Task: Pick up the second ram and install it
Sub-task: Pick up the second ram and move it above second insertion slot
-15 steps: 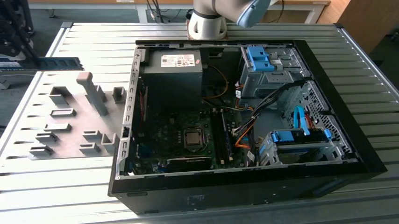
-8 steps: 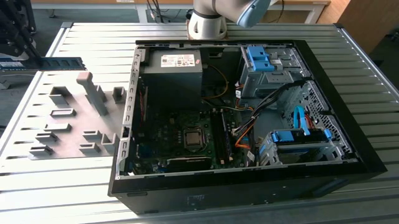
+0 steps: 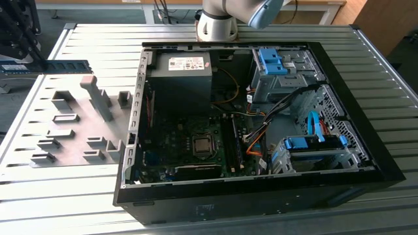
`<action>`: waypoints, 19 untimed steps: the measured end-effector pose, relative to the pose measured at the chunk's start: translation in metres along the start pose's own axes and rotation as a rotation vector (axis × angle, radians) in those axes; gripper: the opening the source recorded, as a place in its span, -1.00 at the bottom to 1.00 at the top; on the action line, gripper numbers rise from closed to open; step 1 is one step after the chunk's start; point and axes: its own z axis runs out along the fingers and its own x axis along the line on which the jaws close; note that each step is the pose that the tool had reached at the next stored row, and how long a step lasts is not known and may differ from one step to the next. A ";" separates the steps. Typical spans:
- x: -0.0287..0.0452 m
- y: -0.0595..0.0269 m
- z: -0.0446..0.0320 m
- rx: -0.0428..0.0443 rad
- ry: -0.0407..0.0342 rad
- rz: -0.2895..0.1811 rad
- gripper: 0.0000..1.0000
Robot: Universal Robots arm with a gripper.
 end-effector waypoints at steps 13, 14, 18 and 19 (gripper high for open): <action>-0.0002 -0.0056 0.0000 0.0000 0.0000 0.000 -0.73; -0.0002 -0.0060 -0.0001 0.0000 0.0000 0.000 -0.73; -0.0002 -0.0074 0.0000 0.0000 0.0000 0.000 -0.73; -0.0003 -0.0078 -0.0001 0.0000 0.0000 0.000 -0.73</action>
